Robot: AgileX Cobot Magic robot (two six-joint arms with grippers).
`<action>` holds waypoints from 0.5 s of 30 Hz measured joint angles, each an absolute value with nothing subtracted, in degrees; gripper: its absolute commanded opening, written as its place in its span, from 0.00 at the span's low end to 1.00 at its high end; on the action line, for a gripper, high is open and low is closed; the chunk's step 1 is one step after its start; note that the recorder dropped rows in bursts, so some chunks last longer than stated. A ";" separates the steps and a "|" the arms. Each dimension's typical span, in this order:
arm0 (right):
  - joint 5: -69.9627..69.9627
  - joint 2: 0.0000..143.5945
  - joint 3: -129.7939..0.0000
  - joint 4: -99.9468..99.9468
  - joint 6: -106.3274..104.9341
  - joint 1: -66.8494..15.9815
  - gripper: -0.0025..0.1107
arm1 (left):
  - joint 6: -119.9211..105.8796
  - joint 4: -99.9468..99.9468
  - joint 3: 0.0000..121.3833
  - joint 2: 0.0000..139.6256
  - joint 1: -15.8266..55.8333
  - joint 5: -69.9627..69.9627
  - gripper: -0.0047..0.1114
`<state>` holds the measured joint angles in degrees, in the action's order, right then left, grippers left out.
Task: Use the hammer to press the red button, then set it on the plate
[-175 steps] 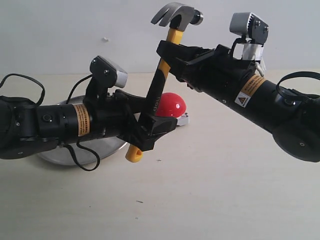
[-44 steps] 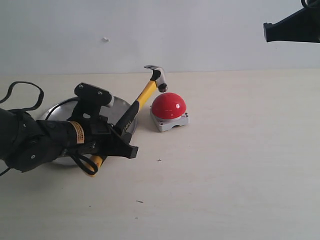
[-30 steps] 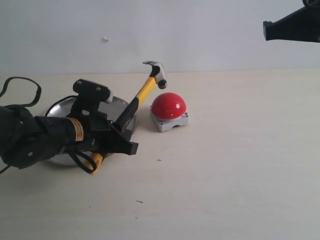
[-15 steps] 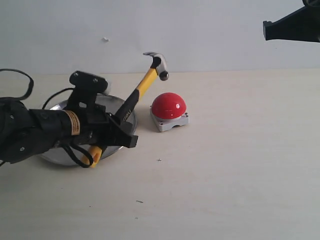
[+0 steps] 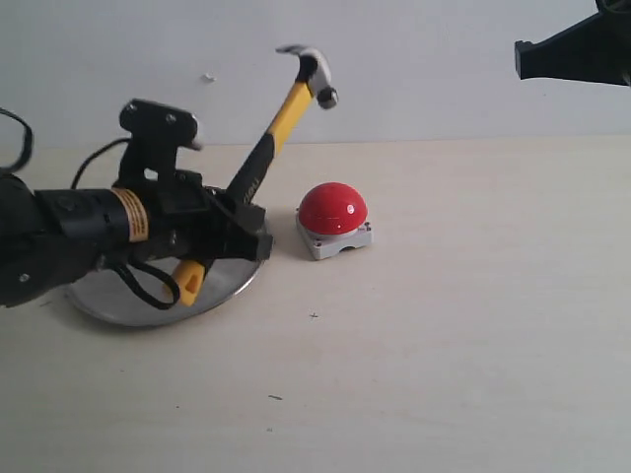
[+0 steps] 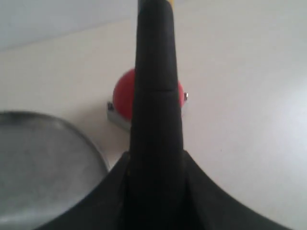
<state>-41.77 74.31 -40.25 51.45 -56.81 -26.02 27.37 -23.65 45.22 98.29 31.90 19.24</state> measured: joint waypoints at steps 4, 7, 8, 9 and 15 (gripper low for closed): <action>-41.63 74.31 -40.25 51.34 -56.44 -26.02 0.02 | 30.82 -24.57 45.27 106.59 32.41 19.34 0.04; -41.63 74.31 -40.25 50.87 -56.44 -26.02 0.02 | 32.01 -24.84 45.27 111.33 33.22 19.38 0.04; -41.63 74.31 -40.25 50.62 -56.44 -26.02 0.02 | 32.01 -25.19 45.27 111.63 33.27 19.38 0.04; -41.63 74.31 -40.25 50.47 -56.44 -26.02 0.02 | 32.01 -25.33 45.27 111.72 33.27 19.50 0.04; -41.45 74.31 -40.25 50.13 -56.11 -26.02 0.02 | 31.71 -25.38 45.14 104.90 32.06 17.12 0.04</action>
<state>-41.45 74.31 -40.25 50.13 -56.11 -26.02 31.71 -25.38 45.14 104.90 32.06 17.12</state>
